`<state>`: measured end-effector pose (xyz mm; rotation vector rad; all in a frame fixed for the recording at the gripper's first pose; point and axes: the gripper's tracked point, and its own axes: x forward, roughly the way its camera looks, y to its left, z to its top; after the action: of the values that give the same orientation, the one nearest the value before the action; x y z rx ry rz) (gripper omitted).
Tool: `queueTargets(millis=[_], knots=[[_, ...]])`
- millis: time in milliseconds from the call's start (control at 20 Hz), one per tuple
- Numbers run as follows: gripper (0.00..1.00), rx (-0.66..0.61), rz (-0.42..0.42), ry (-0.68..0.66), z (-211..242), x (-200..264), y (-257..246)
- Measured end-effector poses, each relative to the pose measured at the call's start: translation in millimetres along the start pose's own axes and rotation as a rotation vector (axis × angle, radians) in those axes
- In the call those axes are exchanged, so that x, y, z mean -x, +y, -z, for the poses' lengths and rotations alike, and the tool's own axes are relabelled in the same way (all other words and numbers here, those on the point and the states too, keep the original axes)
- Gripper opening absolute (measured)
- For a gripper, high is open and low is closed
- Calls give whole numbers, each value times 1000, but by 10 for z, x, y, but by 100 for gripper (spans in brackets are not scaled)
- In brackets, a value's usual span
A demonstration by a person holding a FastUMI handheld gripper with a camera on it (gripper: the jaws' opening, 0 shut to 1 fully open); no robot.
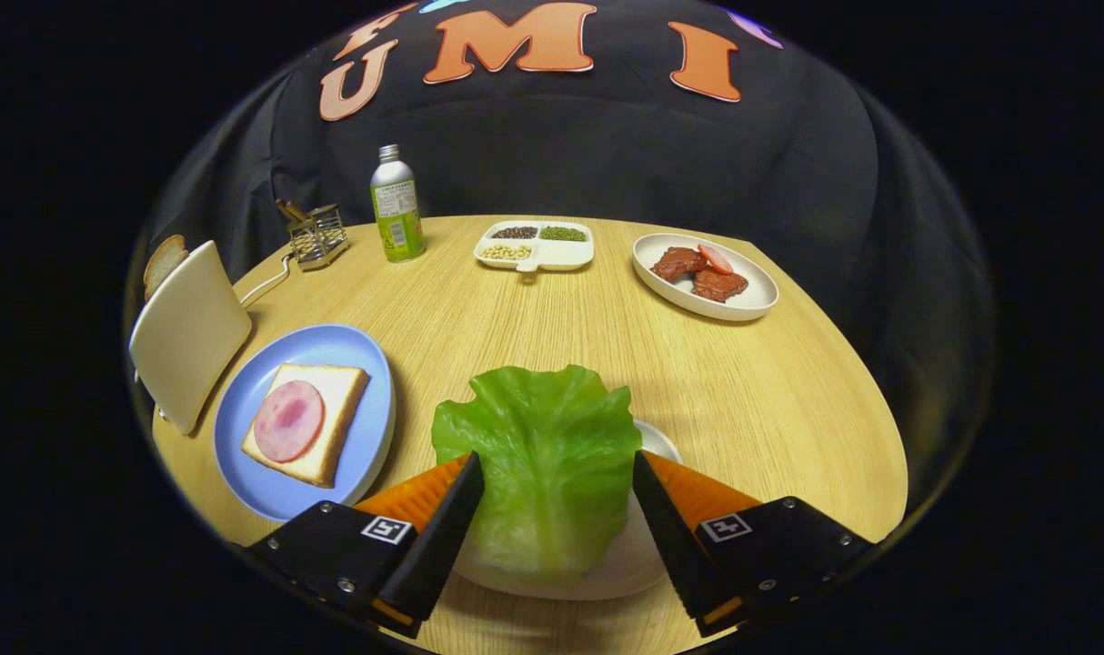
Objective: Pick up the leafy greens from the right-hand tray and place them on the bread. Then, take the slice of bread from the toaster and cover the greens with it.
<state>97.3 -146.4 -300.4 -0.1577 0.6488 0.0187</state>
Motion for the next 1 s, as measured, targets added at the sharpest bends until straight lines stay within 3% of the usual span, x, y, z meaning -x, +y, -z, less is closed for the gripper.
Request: queueTargets(millis=[350,650,750,1000], knots=[[95,20,-28,39,103,-46,73],[78,1,-44,46,106,-55,125],[70,2,-44,47,105,-51,129],[34,-5,-39,55,114,-62,142]])
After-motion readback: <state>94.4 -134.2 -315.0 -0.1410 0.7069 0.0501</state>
